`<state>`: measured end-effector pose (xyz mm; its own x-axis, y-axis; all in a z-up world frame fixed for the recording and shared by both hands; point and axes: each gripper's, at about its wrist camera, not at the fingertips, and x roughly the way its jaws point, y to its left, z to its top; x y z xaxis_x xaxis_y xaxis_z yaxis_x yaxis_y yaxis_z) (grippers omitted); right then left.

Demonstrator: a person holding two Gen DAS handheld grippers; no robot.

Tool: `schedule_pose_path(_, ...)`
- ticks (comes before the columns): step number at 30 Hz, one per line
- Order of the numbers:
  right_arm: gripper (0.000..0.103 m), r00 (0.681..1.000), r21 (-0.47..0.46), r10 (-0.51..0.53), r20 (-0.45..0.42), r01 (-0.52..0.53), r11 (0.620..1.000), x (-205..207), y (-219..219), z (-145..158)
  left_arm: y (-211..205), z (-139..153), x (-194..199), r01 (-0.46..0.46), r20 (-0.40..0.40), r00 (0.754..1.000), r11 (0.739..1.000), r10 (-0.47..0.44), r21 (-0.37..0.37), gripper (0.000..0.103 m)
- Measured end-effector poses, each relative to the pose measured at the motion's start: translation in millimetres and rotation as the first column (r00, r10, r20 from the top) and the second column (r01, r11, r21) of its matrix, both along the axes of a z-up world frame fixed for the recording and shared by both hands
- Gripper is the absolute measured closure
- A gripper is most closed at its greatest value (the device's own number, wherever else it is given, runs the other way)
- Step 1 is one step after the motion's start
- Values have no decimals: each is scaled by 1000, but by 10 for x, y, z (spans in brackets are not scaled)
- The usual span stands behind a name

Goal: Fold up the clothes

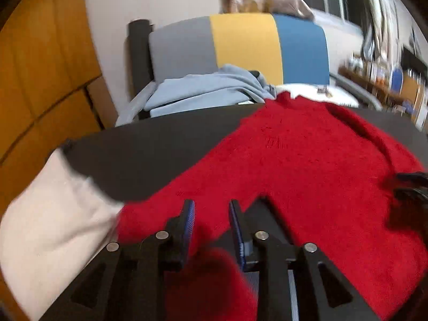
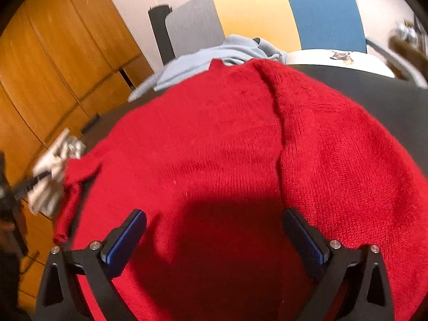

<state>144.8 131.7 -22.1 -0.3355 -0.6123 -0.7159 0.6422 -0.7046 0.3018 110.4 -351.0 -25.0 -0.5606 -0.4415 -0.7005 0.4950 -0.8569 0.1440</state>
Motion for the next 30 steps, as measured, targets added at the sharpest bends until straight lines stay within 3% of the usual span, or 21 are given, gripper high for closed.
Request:
schedule_pose_path(3, 0, 999, 72, 12, -30, -10, 997, 148, -28, -6, -247, -306, -376, -52, 75, 996, 998, 49, 39, 75)
schedule_pose_path(6, 0, 999, 76, -11, -37, 14, 997, 239, 81, -20, -552, -616, -644, -101, 95, 991, 991, 93, 87, 75)
schedule_pose_path(10, 0, 999, 56, -40, -31, 42, 998, 295, 237, -33, -808, -645, -1042, -111, 95, 990, 990, 103, 92, 75)
schedule_pose_path(15, 0, 990, 52, -142, 0, 142, 988, 182, 153, -56, -1147, -630, -1553, -102, 147, 984, 995, 104, -21, 73)
schedule_pose_path(19, 0, 991, 30, -135, 9, 135, 990, 102, -35, -66, -1341, -620, -1839, -94, 204, 972, 986, 120, -135, 71)
schedule_pose_path(27, 0, 992, -19, -121, 29, 121, 992, -57, -399, -85, -1663, -265, -1448, -254, 120, 961, 967, 251, 8, 73)
schedule_pose_path(30, 0, 990, -114, -109, 88, 119, 986, -88, -248, -48, -1365, -85, -1120, -177, -10, 983, 970, 181, 169, 74)
